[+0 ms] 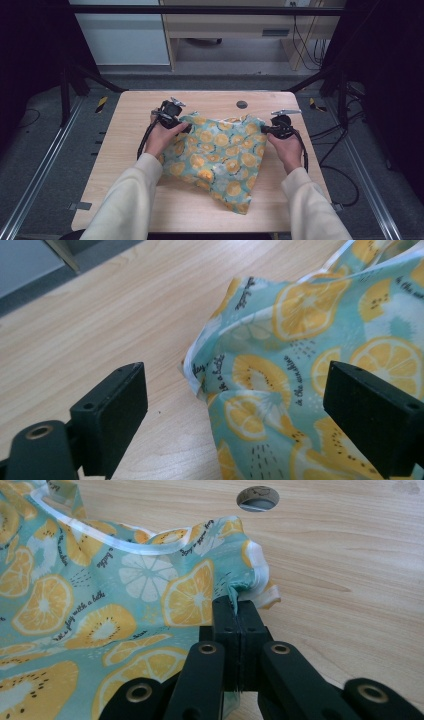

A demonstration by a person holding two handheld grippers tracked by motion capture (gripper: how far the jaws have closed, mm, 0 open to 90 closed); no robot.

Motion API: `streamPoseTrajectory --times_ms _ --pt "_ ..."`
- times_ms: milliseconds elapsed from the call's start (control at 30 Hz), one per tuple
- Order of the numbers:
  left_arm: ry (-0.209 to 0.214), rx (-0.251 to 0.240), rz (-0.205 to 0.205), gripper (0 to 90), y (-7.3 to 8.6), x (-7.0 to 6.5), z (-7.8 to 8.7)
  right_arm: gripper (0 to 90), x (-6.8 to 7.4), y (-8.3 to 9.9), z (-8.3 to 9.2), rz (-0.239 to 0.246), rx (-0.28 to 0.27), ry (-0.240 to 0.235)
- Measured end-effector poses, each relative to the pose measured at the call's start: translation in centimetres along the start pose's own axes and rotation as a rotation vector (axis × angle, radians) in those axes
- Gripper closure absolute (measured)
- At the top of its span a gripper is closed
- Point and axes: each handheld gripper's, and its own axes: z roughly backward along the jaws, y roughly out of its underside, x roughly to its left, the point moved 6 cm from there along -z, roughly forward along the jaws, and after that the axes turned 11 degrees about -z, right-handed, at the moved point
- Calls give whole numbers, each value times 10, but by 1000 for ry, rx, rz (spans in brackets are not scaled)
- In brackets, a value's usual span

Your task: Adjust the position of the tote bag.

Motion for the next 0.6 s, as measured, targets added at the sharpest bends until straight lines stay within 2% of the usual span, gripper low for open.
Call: streamPoseTrajectory --times_ms 133,167,333,433,467,500,533,567,600 --pt "24 19 -1 84 3 -4 -7 900 0 -1 2 10 -5 -6" --pt "40 25 -12 80 4 -8 -10 900 0 -1 4 11 -11 -6" --pt "58 39 -15 84 6 -12 -14 900 -3 -3 8 9 -26 -4" --pt "56 52 -17 117 7 -13 -16 900 -4 -4 11 -2 -32 -8" --pt "39 51 -22 182 7 -14 -16 900 -5 -5 12 -10 -34 -12" --pt "46 70 4 218 9 -15 -16 900 -4 -5 12 -10 -32 -12" --pt "46 70 4 244 9 -15 -16 900 -5 -5 12 -2 -30 -9" --pt "56 75 24 316 10 -16 -17 900 -5 -5 12 -2 -30 -9" --pt "57 76 27 316 12 -17 -18 900 -4 -5 12 -2 -31 -10"
